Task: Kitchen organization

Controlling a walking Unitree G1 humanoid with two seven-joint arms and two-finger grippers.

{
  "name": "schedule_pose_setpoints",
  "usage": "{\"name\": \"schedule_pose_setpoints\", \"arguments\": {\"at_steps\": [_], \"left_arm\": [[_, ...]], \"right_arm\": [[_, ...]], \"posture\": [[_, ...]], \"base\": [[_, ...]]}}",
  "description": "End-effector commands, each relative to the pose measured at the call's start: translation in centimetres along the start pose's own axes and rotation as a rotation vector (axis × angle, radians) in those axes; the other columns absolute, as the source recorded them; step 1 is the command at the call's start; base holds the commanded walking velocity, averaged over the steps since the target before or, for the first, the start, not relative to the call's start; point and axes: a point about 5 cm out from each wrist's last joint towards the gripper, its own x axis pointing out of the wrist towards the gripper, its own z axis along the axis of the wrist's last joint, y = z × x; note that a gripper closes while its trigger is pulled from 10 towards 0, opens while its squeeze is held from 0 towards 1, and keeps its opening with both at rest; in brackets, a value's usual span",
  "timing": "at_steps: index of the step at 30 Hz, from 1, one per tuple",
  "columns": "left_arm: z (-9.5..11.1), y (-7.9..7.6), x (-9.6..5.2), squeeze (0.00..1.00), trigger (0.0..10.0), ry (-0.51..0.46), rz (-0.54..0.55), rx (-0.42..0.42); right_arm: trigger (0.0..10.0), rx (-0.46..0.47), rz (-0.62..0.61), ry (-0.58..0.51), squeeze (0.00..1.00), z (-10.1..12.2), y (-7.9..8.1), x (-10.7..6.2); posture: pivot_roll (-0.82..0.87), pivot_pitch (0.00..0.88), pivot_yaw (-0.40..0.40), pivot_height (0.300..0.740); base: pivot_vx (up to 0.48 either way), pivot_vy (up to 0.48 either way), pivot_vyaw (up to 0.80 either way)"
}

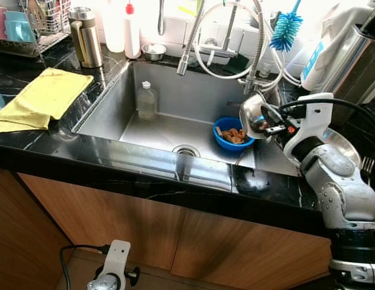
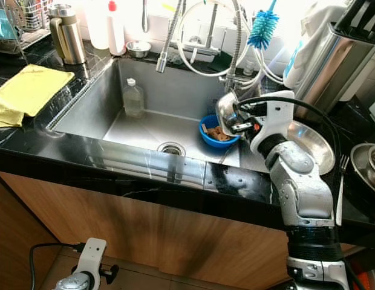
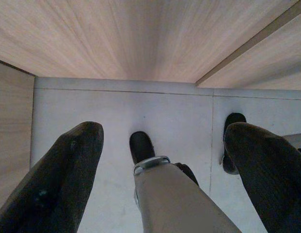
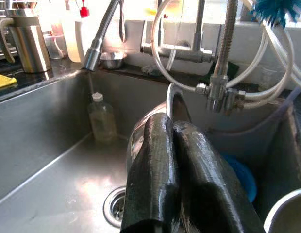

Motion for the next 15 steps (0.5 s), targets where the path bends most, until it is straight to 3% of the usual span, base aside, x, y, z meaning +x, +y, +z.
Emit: {"name": "schedule_pose_setpoints", "arguments": {"at_steps": [1, 6, 9, 15], "left_arm": [[-0.2, -0.2, 0.0, 0.00, 10.0, 0.006, -0.004, 0.002], [-0.3, -0.2, 0.0, 0.00, 10.0, 0.007, -0.004, 0.003], [-0.4, -0.2, -0.1, 0.00, 10.0, 0.014, -0.009, 0.011], [-0.4, -0.1, -0.1, 0.00, 10.0, 0.017, -0.010, 0.014]], "right_arm": [[10.0, 0.026, -0.014, 0.013, 0.00, -0.5, -0.5, -0.3], [10.0, 0.032, -0.012, 0.024, 0.00, -0.8, -0.5, -0.3], [10.0, 0.039, -0.052, 0.096, 0.00, -2.5, -1.0, -0.3], [10.0, 0.050, -0.054, 0.102, 0.00, -2.8, -0.9, -0.4]], "posture": [[0.17, 0.079, -0.138, 0.736], [0.17, 0.077, -0.138, 0.736], [0.17, 0.072, -0.136, 0.736], [0.17, 0.071, -0.135, 0.736]], "base": [[0.000, 0.000, 0.00], [0.000, 0.000, 0.00], [0.000, 0.000, 0.00], [0.000, 0.000, 0.00]]}}
